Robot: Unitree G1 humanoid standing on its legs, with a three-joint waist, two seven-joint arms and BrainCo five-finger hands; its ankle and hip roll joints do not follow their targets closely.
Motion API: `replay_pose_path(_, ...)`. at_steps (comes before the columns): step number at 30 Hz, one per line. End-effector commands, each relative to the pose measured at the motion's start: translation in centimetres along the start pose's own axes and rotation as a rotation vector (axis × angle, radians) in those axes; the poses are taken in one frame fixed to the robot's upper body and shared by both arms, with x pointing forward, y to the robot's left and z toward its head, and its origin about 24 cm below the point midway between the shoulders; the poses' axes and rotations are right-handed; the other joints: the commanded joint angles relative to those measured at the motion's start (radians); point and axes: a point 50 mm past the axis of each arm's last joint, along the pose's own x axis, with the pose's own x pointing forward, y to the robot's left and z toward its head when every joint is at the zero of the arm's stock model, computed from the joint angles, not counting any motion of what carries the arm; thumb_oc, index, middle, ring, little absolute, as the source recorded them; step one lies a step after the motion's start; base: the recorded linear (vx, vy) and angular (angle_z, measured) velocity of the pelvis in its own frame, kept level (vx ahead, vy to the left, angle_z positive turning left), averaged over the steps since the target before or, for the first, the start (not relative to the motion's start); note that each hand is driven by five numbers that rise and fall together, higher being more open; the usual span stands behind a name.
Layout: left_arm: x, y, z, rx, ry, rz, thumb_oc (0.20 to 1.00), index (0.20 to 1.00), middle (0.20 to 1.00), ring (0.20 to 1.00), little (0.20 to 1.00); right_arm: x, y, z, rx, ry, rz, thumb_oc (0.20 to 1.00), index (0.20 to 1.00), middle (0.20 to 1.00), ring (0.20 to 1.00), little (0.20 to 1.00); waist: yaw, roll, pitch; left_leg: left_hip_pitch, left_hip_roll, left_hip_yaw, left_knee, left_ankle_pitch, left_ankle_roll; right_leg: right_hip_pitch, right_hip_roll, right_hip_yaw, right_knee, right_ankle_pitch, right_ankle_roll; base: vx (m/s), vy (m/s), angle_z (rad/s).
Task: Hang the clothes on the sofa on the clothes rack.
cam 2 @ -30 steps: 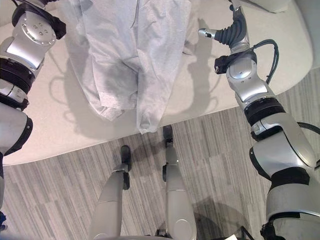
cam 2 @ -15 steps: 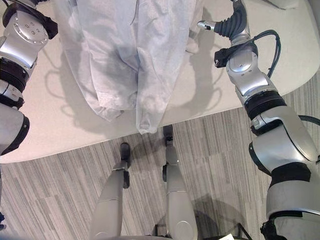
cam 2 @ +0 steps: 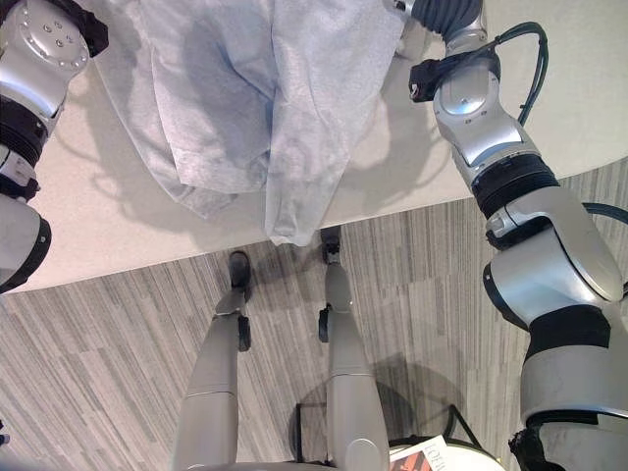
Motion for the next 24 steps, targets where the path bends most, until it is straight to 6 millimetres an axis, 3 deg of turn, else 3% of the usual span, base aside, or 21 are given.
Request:
replay_pose_path(1, 2.6, 7.7, 4.9, -0.144, -0.133, 0.227, 0.200, 0.200, 0.200, 0.200, 0.200, 2.1, 0.9, 8.4, 0.037, -0.282, 0.034, 0.200, 0.200, 0.200, 0.200, 0.200, -0.015, 0.069, 0.109, 0.199, -0.035, -0.044, -0.369, 0.202, 0.026, 0.130, -0.048, 0.013, -0.035, -0.071, 0.150, 0.00, 0.000, 0.00)
replay_pose_path(4, 2.5, 7.8, 5.1, -0.166, -0.143, 0.251, 0.200, 0.200, 0.200, 0.200, 0.200, 1.6, 1.5, 9.2, 0.033, -0.332, 0.058, 0.200, 0.200, 0.200, 0.200, 0.200, -0.015, 0.075, 0.103, 0.207, -0.037, -0.048, -0.389, 0.200, 0.032, 0.125, -0.048, 0.011, -0.035, -0.075, 0.145, 0.00, 0.000, 0.00)
replay_pose_path(10, 2.2, 7.9, 5.3, -0.185, -0.168, 0.294, 0.200, 0.200, 0.200, 0.200, 0.200, 0.6, 1.0, 8.7, 0.035, -0.373, 0.034, 0.200, 0.200, 0.200, 0.200, 0.200, -0.005, 0.080, 0.093, 0.215, -0.045, -0.044, -0.392, 0.193, 0.035, 0.135, -0.047, -0.008, -0.035, -0.084, 0.143, 0.01, -0.017, 0.01)
replay_pose_path(15, 1.6, 8.6, 4.9, -0.229, -0.187, 0.379, 0.200, 0.200, 0.200, 0.200, 0.200, -1.2, -0.6, 8.4, 0.063, -0.460, -0.043, 0.200, 0.200, 0.200, 0.200, 0.200, -0.008, 0.086, 0.089, 0.228, -0.046, -0.050, -0.359, 0.158, 0.038, 0.164, -0.041, -0.004, -0.035, -0.102, 0.134, 0.03, -0.062, 0.08)
replay_pose_path(24, 0.6, 10.7, 4.4, -0.283, -0.244, 0.498, 0.200, 0.200, 0.200, 0.200, 0.200, -3.7, -4.5, 8.1, 0.091, -0.563, -0.197, 0.200, 0.200, 0.200, 0.200, 0.200, -0.021, 0.095, 0.094, 0.216, -0.053, -0.065, -0.308, 0.141, 0.034, 0.174, -0.041, 0.026, -0.031, -0.100, 0.125, 0.01, -0.052, 0.05)
